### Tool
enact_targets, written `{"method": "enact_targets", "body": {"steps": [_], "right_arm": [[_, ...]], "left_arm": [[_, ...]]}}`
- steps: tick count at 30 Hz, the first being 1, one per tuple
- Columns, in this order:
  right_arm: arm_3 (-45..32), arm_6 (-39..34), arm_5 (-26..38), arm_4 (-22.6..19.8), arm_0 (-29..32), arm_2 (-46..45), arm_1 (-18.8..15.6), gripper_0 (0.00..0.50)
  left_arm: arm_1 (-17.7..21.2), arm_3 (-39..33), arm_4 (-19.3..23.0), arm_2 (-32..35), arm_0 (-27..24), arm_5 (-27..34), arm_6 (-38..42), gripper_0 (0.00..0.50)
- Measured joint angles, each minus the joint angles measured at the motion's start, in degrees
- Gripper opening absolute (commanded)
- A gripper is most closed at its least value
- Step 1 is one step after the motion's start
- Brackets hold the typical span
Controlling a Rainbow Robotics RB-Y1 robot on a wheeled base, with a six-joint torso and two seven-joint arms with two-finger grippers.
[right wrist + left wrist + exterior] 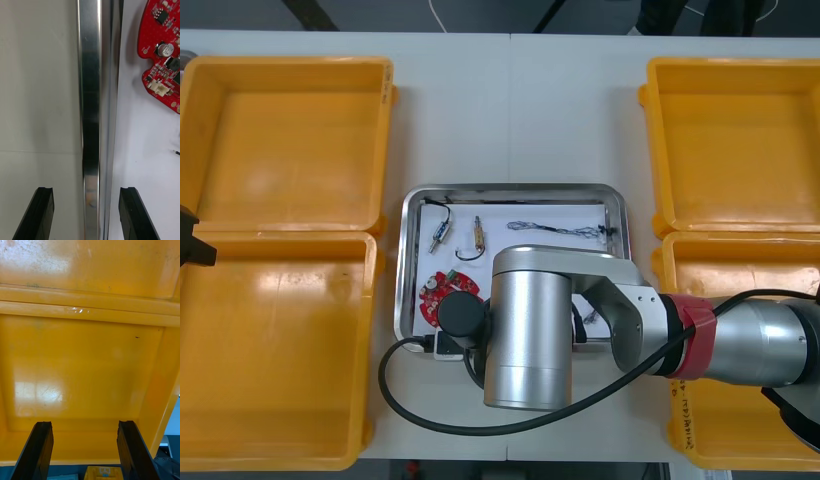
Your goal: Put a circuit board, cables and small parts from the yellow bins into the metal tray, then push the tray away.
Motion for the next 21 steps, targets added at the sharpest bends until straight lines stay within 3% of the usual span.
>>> {"method": "enact_targets", "body": {"steps": [21], "right_arm": [[1.88, 0.0, -3.42, 6.15, 0.01, 3.95, 0.13, 0.5]], "left_arm": [[0.0, -0.01, 0.0, 0.0, 0.0, 0.0, 0.0, 0.5]]}}
